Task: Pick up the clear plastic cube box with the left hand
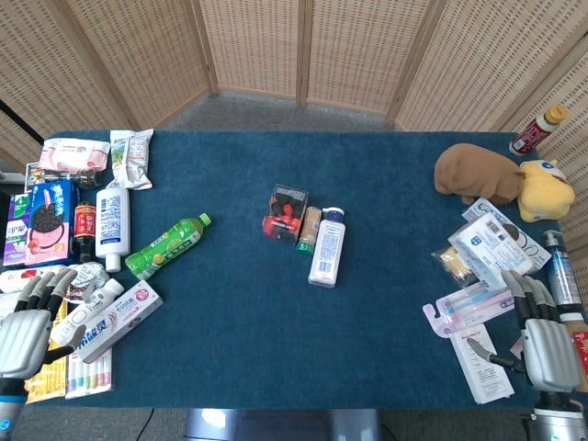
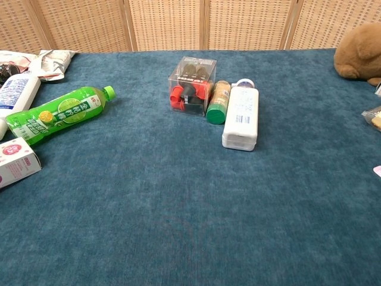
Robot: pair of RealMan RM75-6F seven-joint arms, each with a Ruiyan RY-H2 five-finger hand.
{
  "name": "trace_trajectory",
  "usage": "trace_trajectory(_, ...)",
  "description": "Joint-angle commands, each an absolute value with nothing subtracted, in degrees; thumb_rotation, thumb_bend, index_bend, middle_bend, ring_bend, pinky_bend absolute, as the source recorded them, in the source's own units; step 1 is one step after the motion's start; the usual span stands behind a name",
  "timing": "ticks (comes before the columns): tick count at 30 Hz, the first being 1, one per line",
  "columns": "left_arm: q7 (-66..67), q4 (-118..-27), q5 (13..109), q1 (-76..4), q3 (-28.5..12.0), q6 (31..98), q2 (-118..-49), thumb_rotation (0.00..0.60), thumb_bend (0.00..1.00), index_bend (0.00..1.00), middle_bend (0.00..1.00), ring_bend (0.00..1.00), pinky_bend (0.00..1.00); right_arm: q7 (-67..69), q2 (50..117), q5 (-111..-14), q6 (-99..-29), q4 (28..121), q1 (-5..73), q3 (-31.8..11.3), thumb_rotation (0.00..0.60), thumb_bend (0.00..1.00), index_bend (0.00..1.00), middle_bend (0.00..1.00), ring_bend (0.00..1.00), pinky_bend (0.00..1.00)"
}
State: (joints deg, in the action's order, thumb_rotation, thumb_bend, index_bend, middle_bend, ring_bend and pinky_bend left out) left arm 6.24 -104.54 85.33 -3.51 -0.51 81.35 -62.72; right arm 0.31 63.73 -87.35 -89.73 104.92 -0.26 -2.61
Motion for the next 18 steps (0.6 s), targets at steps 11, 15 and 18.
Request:
trace_trajectory(11, 5.6, -102.6, 66.8, -24.6, -13.2, 56.9, -66.0, 0.600, 0.31, 0.00, 0.00, 0.00, 0.00, 4.1, 62.2, -87.5, -92.7, 103.8, -3.4, -1.3, 0.513, 0.07, 0.00, 0.04, 0.00, 0.00)
trace_trajectory(15, 6.3, -98.5, 63.0, -29.5, -15.2, 53.2, -70.2, 0.600, 0.25, 0.00, 0.00, 0.00, 0.00, 5.2, 61.8, -87.3, -93.3, 103.4, -4.2, -1.2, 0.513, 0.07, 0.00, 0.04, 0.00, 0.00)
trace_trajectory(18, 7.1, -94.6, 60.1, -33.2, -16.5, 51.3, -74.1, 0.600, 0.21, 0.00, 0.00, 0.00, 0.00, 6.4, 61.4, -87.2, -93.7, 103.1, -4.8, -1.0, 0.515, 0.07, 0.00, 0.04, 0.00, 0.00)
